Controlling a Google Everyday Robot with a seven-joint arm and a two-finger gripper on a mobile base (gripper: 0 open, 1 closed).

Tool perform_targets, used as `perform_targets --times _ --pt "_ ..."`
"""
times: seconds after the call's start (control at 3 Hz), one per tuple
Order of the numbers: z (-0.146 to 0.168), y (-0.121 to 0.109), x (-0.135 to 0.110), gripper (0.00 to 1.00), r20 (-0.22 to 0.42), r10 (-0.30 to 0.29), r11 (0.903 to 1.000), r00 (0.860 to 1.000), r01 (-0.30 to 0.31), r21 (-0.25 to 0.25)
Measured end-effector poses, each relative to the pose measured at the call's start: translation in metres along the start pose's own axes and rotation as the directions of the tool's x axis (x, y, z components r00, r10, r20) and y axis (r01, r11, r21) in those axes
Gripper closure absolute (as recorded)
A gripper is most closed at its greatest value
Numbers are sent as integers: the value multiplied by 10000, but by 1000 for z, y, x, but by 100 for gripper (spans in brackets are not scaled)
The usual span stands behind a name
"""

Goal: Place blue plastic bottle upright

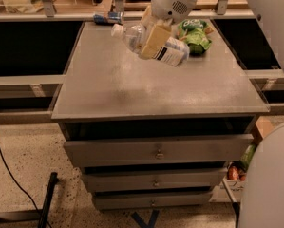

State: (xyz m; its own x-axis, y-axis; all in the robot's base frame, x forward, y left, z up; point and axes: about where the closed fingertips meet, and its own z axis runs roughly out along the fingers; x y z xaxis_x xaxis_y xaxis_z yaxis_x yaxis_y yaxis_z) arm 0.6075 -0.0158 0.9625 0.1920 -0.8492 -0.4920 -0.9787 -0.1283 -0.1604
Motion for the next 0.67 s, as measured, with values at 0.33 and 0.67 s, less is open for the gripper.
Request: perform_targets --times 0.33,0.67 --pt "3 -5 -2 100 69 -4 9999 10000 3 144" --pt "7 -2 -2 100 754 -302 9983 9967 262 530"
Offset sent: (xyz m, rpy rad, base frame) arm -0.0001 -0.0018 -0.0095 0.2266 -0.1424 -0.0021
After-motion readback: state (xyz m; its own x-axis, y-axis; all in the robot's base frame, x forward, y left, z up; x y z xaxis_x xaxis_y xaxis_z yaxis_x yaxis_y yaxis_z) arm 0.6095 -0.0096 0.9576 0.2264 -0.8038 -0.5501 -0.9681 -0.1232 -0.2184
